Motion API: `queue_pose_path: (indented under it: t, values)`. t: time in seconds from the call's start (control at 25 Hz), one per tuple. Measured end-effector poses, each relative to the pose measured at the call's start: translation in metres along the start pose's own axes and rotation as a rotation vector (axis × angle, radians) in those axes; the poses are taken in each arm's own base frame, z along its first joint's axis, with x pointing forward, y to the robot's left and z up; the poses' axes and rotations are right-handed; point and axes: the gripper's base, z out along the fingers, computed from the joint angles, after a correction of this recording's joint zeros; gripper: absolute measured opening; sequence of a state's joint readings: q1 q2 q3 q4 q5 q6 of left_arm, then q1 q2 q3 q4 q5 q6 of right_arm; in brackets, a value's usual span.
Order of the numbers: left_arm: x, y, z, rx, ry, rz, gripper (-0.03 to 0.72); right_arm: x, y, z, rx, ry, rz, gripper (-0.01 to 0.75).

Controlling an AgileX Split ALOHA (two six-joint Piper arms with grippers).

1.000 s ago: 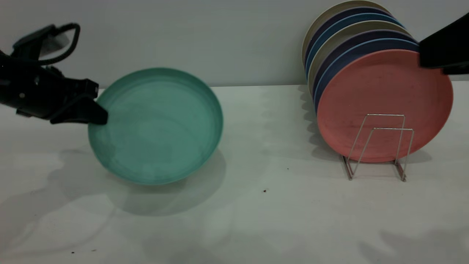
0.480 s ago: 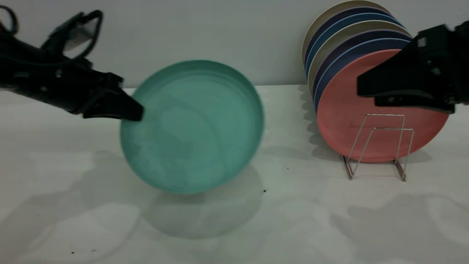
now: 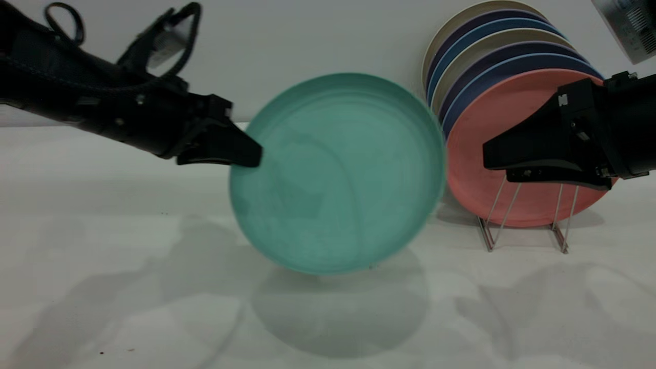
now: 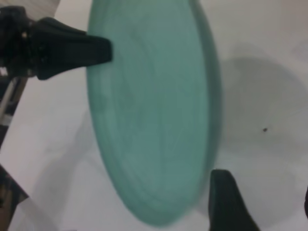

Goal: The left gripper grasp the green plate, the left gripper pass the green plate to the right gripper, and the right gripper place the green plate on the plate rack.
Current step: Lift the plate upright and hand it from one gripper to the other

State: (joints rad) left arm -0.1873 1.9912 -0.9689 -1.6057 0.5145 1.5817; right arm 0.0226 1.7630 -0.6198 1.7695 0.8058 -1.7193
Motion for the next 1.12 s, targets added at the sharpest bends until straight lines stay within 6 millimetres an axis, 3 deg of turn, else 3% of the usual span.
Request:
queue_pose_path:
  t: [0.32, 0.6, 0.88, 1.12]
  values:
    - [0.003, -0.031, 0.019, 0.052, 0.016, 0.042, 0.018, 0.0, 0.002, 0.0, -0.022, -0.002, -0.002, 0.408]
    - [0.003, -0.044, 0.025, 0.089, 0.001, 0.042, 0.018, 0.0, 0.002, 0.0, -0.023, -0.003, -0.002, 0.389]
    - [0.002, -0.048, 0.024, 0.128, -0.012, 0.041, 0.018, 0.0, 0.002, 0.0, -0.024, -0.003, 0.018, 0.276]
    - [0.002, -0.049, 0.024, 0.146, -0.014, 0.042, 0.018, 0.0, 0.001, 0.0, -0.016, -0.002, 0.021, 0.119]
